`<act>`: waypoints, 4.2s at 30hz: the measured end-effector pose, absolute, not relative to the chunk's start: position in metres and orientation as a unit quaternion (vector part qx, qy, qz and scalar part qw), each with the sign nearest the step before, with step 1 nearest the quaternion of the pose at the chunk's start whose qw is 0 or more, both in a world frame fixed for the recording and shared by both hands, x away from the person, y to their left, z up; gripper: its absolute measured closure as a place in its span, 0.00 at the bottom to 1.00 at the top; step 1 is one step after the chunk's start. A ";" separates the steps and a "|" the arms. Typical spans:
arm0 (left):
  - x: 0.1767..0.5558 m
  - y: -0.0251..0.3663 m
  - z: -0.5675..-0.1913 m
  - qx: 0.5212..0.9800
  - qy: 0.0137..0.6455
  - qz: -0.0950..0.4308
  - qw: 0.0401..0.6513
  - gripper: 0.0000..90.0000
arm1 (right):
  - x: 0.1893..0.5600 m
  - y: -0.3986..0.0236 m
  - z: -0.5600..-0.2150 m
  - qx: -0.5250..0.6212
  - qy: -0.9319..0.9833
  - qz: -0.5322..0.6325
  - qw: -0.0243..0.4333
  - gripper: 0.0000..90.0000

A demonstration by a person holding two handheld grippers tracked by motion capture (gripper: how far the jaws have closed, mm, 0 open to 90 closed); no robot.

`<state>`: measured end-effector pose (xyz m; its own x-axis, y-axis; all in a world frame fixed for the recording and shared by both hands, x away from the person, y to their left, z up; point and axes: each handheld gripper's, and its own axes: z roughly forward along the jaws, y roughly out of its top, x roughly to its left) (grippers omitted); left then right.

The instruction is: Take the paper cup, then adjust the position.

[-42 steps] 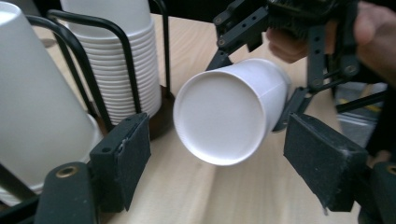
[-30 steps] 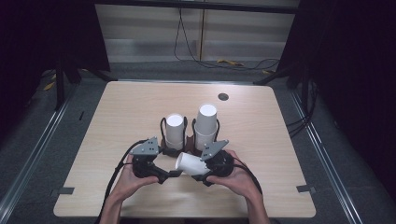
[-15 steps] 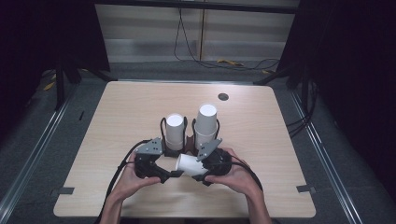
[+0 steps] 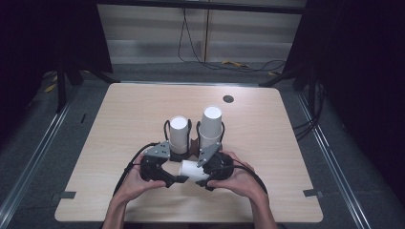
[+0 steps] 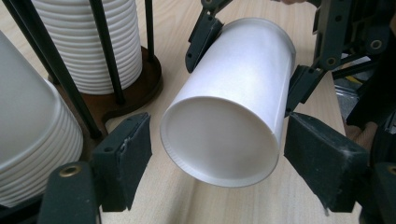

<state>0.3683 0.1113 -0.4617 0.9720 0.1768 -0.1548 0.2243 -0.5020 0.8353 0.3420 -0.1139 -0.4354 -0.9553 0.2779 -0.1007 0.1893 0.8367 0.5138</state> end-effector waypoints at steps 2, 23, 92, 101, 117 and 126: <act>0.369 0.111 -0.462 0.869 0.110 -0.025 0.481 0.26 | 0.342 -0.113 -0.434 0.121 0.956 0.252 0.088 0.32; 0.371 0.105 -0.466 0.875 0.099 -0.048 0.472 0.25 | 0.340 -0.101 -0.433 0.092 0.964 0.233 0.091 0.32; 0.361 0.121 -0.468 0.839 0.104 -0.017 0.534 0.36 | 0.332 -0.161 -0.466 0.237 0.887 0.389 0.074 0.16; 0.359 0.120 -0.472 0.834 0.100 -0.010 0.542 0.36 | 0.329 -0.167 -0.467 0.237 0.869 0.428 0.076 0.17; 0.355 0.121 -0.476 0.814 0.103 -0.016 0.571 0.36 | 0.323 -0.175 -0.470 0.236 0.835 0.491 0.079 0.16; 0.355 0.122 -0.481 0.808 0.104 -0.019 0.580 0.36 | 0.323 -0.174 -0.470 0.233 0.821 0.516 0.075 0.15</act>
